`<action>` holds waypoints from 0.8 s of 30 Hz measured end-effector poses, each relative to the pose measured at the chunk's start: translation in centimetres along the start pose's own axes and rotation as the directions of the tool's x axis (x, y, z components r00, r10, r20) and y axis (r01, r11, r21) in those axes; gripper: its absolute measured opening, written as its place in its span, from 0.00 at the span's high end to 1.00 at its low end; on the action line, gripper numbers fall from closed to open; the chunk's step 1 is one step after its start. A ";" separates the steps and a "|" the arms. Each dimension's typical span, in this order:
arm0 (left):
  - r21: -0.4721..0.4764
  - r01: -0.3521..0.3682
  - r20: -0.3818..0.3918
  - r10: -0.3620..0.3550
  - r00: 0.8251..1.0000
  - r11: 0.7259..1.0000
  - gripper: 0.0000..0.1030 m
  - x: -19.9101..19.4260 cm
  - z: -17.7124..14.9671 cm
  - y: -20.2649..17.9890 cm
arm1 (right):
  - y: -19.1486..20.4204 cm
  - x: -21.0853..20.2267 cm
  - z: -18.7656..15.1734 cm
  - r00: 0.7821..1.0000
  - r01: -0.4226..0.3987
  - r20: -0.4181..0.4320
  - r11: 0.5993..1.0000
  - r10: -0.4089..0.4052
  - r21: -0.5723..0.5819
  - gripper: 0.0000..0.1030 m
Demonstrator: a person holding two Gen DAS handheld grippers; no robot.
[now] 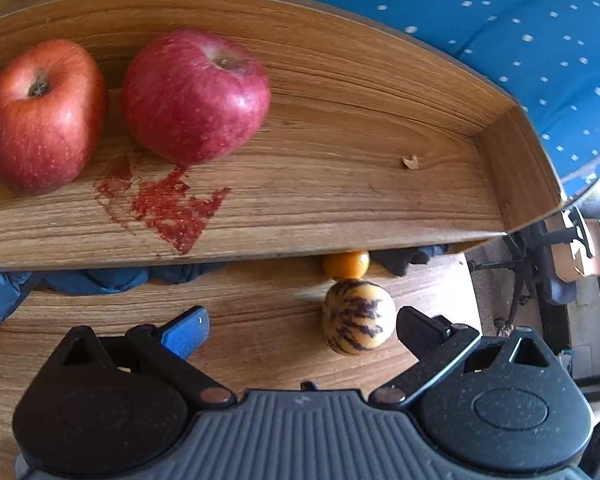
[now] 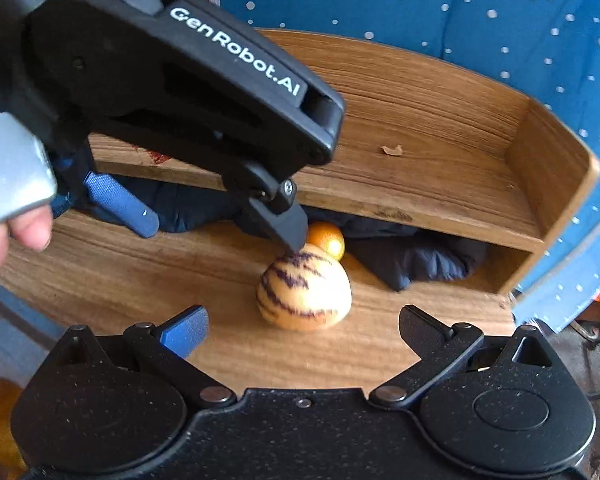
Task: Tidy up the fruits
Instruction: 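Grasp the last orange mandarin with the left tool while the right tool grasps the striped pepino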
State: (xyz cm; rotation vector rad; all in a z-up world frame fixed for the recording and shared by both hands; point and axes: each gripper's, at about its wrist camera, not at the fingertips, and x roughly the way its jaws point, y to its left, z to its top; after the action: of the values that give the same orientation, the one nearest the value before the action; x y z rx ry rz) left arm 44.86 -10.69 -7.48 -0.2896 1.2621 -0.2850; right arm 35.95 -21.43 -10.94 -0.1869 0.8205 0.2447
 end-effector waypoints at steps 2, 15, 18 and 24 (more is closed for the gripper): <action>-0.008 -0.008 -0.007 0.008 1.000 1.000 0.02 0.4 0.2 -0.1 | -0.4 0.7 0.3 1.000 -0.020 0.005 1.000 0.020 0.004 0.06; 0.043 -0.047 -0.014 0.047 0.999 0.998 0.06 2.5 0.5 -2.8 | -3.2 0.8 -0.6 0.990 -0.124 0.074 0.989 0.118 0.082 0.44; 0.066 -0.056 -0.004 0.057 0.998 0.996 0.10 2.8 0.4 -3.6 | -4.1 0.1 -1.6 0.990 -0.129 0.074 0.985 0.121 0.112 0.44; 0.099 -0.095 0.039 0.092 0.995 0.991 0.23 3.7 0.1 -5.2 | -5.6 -2.5 -4.1 0.994 -0.100 0.058 0.983 0.093 0.153 0.44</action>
State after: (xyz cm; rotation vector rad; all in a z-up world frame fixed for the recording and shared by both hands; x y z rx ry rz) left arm 45.72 -16.82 -8.81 -0.1482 1.2197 -0.2612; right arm 33.01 -28.24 -11.42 0.0057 0.7957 0.2743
